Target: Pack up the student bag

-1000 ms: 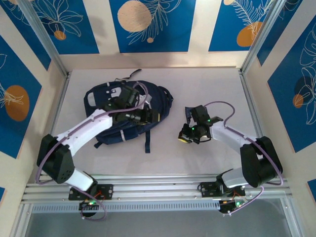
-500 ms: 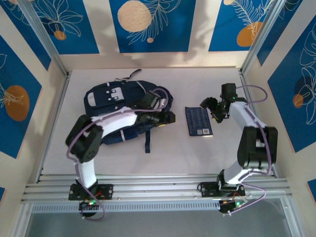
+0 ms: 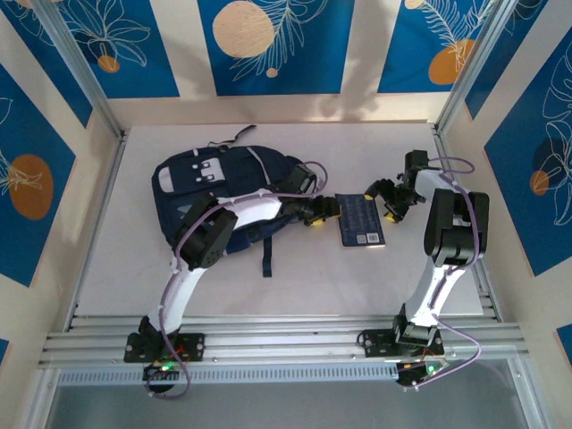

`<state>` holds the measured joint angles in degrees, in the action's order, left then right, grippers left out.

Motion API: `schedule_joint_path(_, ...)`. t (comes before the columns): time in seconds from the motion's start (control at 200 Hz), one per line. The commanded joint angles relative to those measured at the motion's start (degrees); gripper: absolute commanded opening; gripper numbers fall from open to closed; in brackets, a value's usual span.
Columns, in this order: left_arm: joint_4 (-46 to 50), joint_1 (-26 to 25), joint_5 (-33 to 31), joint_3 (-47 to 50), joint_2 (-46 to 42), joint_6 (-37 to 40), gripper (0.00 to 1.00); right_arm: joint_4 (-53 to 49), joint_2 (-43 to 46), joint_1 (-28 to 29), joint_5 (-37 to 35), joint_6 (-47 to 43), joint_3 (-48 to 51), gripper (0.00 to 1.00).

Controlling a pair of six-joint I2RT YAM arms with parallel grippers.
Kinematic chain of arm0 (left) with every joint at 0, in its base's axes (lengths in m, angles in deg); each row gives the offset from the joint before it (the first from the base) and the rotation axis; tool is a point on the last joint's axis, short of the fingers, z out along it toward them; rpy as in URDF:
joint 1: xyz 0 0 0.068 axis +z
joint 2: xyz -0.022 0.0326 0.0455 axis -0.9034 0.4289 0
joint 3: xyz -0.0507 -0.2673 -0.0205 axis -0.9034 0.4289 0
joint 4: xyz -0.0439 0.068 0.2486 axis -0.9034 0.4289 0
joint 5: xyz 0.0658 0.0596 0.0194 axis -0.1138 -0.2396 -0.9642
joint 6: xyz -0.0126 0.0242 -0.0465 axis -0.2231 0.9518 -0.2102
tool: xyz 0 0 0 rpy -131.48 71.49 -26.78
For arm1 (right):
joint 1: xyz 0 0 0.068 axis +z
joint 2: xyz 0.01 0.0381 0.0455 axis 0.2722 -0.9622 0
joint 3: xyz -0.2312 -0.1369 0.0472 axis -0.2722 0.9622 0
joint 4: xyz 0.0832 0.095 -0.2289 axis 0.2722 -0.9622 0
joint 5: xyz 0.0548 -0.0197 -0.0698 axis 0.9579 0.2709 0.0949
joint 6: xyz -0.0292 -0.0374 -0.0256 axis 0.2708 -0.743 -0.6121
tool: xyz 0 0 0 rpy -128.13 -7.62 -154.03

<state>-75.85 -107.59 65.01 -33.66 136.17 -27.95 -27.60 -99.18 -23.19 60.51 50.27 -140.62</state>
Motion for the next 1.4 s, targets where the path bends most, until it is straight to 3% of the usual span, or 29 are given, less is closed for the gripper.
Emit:
schedule_joint_path(0.0,1.01,-1.1,1.19,-3.31,2.8,-0.75,0.61,-0.78,-0.06,1.95,5.25,-1.03,0.68,0.8)
schedule_joint_path(0.17,3.45,-1.56,1.67,-5.6,4.64,-0.48,0.61,1.16,1.29,4.49,8.08,0.96,3.96,0.8)
schedule_joint_path(0.48,5.68,-2.28,2.03,-5.95,3.48,0.26,0.59,9.42,8.26,2.78,15.81,8.08,14.56,0.79)
schedule_joint_path(0.765,-2.25,-2.33,6.18,-1.5,-0.77,-4.53,0.43,11.81,9.85,1.47,15.84,9.08,19.29,0.79)
schedule_joint_path(1.03,-7.02,-3.11,9.44,0.73,-2.79,-7.77,0.35,11.88,9.42,1.42,15.42,9.0,19.43,0.79)
schedule_joint_path(1.395,-8.17,-3.16,9.22,1.59,-6.12,-7.26,0.57,12.01,9.0,1.16,16.31,8.78,19.43,0.78)
